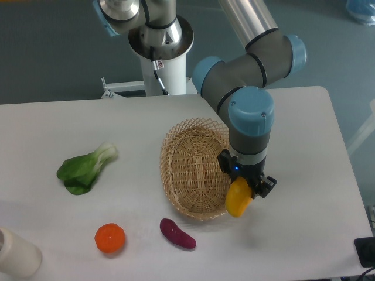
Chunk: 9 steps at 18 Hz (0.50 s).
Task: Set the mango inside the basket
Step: 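Hold the yellow mango in the gripper beside the wicker basket rim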
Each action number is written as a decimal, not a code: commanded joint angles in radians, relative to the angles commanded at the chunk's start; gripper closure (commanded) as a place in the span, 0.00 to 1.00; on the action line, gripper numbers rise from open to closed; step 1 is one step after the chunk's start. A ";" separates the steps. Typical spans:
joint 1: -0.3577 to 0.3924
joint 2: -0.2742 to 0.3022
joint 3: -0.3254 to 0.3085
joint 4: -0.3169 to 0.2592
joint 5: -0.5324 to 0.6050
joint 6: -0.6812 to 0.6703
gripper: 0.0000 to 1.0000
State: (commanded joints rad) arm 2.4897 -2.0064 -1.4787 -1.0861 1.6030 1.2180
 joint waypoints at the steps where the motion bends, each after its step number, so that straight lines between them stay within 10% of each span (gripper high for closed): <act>1: 0.002 0.000 0.000 0.000 0.000 0.000 0.50; 9: -0.003 -0.005 0.003 -0.002 0.005 -0.005 0.50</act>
State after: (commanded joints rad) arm 2.4866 -2.0110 -1.4757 -1.0876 1.6076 1.2134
